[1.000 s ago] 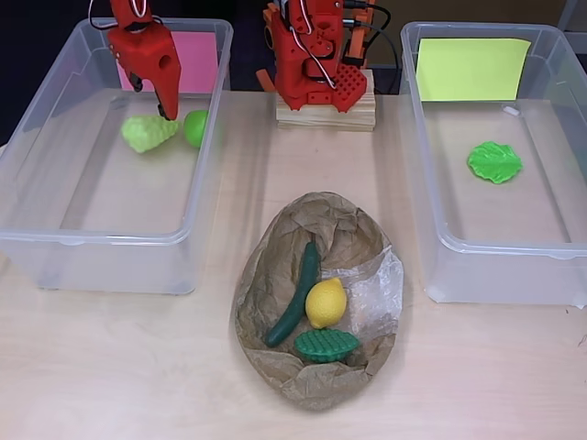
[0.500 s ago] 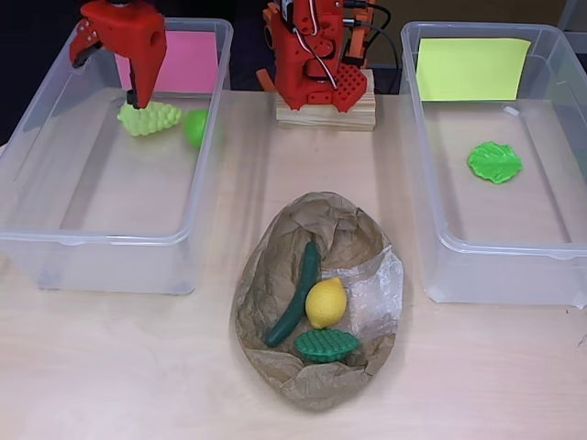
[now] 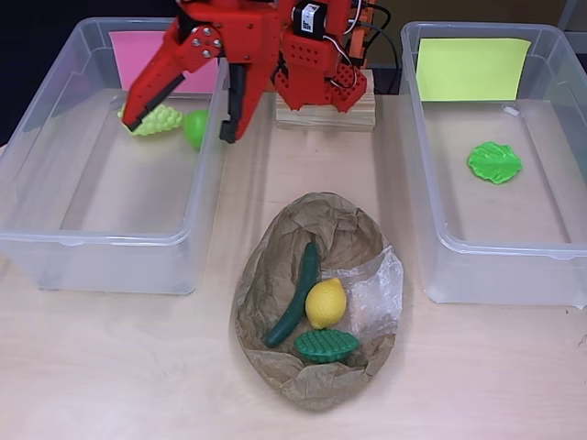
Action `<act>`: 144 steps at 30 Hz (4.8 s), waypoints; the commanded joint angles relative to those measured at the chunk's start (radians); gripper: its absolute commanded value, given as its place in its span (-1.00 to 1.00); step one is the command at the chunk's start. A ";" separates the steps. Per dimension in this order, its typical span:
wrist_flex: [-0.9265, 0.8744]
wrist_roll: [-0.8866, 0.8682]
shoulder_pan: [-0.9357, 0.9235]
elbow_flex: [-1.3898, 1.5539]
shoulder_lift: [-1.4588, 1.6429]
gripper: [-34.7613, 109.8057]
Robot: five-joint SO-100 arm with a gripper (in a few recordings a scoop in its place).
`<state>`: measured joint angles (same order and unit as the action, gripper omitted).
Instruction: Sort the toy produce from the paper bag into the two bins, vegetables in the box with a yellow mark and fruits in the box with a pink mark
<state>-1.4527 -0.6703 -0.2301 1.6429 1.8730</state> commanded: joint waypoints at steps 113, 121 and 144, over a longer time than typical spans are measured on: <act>-0.067 -1.962 1.351 0.167 0.132 -0.49; 0.258 -2.241 1.594 0.400 0.032 -0.45; 0.611 -2.191 1.640 0.804 0.196 -0.11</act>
<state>-0.7854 -2.8762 1.3913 2.5326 2.0632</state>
